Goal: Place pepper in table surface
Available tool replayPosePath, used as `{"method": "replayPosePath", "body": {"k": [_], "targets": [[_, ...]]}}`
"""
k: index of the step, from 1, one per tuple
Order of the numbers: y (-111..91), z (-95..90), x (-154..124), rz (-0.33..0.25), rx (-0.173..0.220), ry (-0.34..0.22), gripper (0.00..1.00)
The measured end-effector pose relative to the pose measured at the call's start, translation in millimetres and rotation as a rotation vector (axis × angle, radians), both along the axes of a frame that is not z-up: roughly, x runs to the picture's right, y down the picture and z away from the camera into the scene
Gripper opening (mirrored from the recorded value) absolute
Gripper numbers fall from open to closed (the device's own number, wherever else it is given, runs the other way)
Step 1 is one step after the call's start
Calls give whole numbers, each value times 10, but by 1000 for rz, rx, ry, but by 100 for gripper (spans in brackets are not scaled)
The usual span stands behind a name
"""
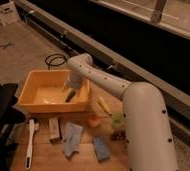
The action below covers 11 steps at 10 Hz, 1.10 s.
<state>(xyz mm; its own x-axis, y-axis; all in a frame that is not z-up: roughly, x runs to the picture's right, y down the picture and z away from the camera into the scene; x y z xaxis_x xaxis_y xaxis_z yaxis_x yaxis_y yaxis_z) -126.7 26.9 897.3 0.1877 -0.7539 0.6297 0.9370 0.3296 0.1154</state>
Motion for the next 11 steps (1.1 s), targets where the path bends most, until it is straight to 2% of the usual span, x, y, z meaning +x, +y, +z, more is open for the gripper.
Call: {"method": "replayPosePath", "body": {"k": [2,3,7,11], "targets": [[91,107,88,4,-15,43,65],[116,177,94,16,-15,40,65],[91,456,81,-7,-26,8,65],[193,672,-10,-25,-75,-56,64]]}}
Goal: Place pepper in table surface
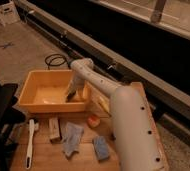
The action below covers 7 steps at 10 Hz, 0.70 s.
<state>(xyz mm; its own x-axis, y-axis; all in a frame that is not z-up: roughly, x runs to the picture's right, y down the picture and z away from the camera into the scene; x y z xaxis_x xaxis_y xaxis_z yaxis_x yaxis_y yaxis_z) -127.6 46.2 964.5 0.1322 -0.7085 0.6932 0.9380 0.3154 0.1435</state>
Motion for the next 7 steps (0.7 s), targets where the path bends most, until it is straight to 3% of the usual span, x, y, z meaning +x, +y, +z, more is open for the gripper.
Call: {"method": "replayPosePath", "body": {"k": [5,7], "targets": [[-3,-43,38,-7,-7,3,15],[13,-63,-23,-10,-7,-18,1]]}}
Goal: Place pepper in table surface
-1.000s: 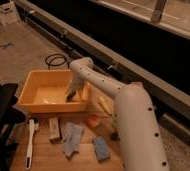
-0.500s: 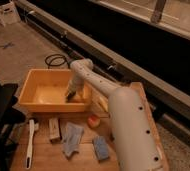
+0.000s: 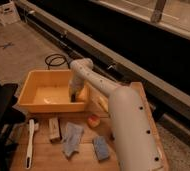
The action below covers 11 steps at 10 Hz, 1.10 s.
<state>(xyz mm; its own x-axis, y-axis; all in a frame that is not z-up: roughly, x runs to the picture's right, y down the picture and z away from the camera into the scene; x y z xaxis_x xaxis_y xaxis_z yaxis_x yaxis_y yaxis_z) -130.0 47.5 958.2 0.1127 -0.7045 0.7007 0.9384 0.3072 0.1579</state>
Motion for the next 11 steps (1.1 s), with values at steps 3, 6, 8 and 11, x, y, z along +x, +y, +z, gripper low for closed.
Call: {"method": "replayPosePath", "body": {"k": [3,6,8,11], "targets": [[-144,-136,-145,22,14,-24,0],[-467,-415,-166,40,40,-11,0],[-789,-642,-140,86,89,-11,0],[-1133,-854,55,240,142,-65,0]]}}
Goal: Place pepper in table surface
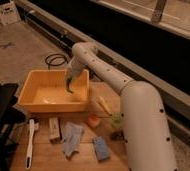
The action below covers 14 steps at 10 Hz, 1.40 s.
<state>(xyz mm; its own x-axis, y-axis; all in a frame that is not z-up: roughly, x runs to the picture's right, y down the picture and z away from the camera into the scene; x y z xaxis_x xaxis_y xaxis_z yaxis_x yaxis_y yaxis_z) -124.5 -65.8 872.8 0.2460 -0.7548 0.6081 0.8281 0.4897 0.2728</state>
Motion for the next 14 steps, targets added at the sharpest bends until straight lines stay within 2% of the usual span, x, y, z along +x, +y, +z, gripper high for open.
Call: {"method": "replayPosePath", "body": {"k": [1,3,5,7,8,10,12,14], "targets": [[-64,-56,141,51,13,-1,0],[-110,-172,510,118,16,58,0],[-92,-312,916,166,8,139,0],[69,-523,1357,229,-29,250,0],[182,-595,1509,255,-52,293,0],[595,-695,1745,335,-133,381,0],[1010,-588,1882,395,-211,443,0],[1411,-406,2115,457,-285,506,0]]}}
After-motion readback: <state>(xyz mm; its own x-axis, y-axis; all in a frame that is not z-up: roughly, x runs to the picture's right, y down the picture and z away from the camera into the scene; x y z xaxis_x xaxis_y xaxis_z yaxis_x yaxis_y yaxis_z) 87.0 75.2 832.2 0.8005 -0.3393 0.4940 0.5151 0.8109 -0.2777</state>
